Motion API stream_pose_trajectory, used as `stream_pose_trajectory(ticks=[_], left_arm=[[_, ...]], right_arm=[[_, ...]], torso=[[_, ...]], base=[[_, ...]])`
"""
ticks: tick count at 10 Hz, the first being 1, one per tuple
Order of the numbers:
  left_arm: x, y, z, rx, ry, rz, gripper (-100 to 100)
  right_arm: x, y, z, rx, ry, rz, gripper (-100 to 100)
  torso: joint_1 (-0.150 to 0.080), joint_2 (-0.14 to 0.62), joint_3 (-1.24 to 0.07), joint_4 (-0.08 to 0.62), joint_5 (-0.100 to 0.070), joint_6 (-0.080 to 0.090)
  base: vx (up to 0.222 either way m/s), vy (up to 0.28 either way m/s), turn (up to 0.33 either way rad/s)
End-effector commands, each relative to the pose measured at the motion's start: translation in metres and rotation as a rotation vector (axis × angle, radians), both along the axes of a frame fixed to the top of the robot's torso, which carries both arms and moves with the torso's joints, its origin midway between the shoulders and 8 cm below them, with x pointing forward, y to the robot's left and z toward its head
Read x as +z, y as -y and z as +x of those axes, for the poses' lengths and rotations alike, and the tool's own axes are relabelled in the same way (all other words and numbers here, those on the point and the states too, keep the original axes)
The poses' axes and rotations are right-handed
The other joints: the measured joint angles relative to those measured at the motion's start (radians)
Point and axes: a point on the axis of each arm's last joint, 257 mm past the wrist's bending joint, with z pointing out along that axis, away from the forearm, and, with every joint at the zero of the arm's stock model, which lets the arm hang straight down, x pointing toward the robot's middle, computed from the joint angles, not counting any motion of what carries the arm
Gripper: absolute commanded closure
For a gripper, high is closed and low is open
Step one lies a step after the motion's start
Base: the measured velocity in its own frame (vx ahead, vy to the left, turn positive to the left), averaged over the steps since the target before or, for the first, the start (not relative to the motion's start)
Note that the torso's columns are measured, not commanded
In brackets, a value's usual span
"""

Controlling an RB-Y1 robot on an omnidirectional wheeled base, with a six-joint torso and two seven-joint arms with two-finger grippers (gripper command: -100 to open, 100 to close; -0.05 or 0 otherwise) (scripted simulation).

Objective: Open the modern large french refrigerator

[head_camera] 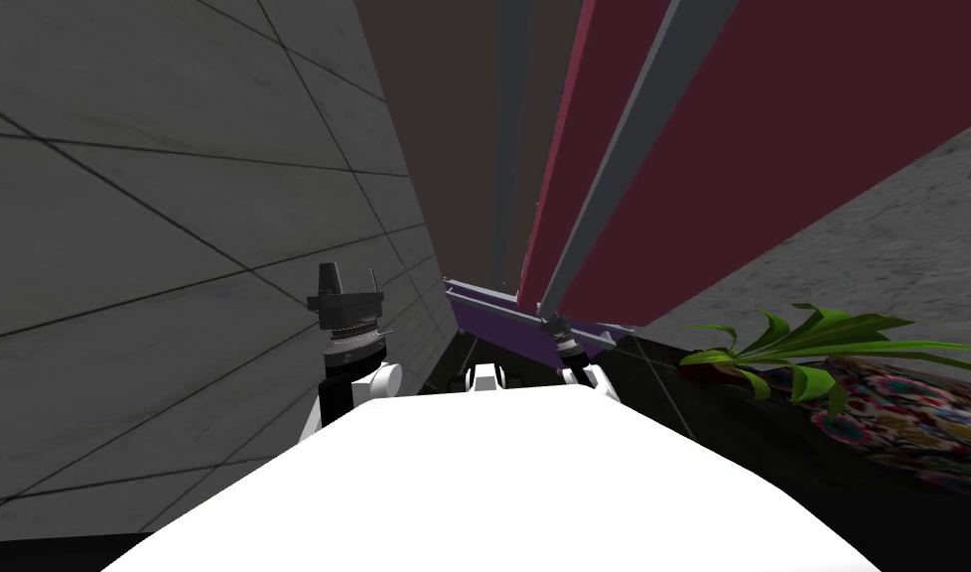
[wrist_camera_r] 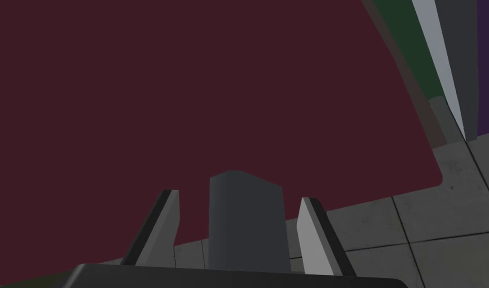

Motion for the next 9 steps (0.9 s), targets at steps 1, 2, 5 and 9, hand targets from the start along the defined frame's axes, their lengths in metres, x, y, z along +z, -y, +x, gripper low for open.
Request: stream_pose_trajectory(ticks=[1,2,5,9], left_arm=[[0.000,0.000,0.000,0.000,0.000,0.000,0],[0.000,0.000,0.000,0.000,0.000,0.000,0],[0.000,0.000,0.000,0.000,0.000,0.000,0],[0.000,0.000,0.000,0.000,0.000,0.000,0]], right_arm=[[0.000,-0.013,0.000,0.073,-0.014,0.003,100],[-0.001,-0.024,0.001,0.127,-0.026,0.003,100],[0.000,-0.033,-0.004,0.162,-0.021,0.001,100],[0.002,-0.063,-0.014,0.288,-0.016,0.000,100]], torso=[[-0.001,0.000,0.000,0.000,0.000,0.000],[-0.001,0.000,0.000,0.001,0.000,-0.001],[0.001,-0.002,-0.002,0.001,0.001,-0.004],[-0.002,0.002,0.001,0.002,0.001,0.000]], base=[[-0.217,-0.104,0.106],[-0.261,-0.142,0.141],[-0.159,-0.120,0.093],[-0.148,-0.156,0.098]])
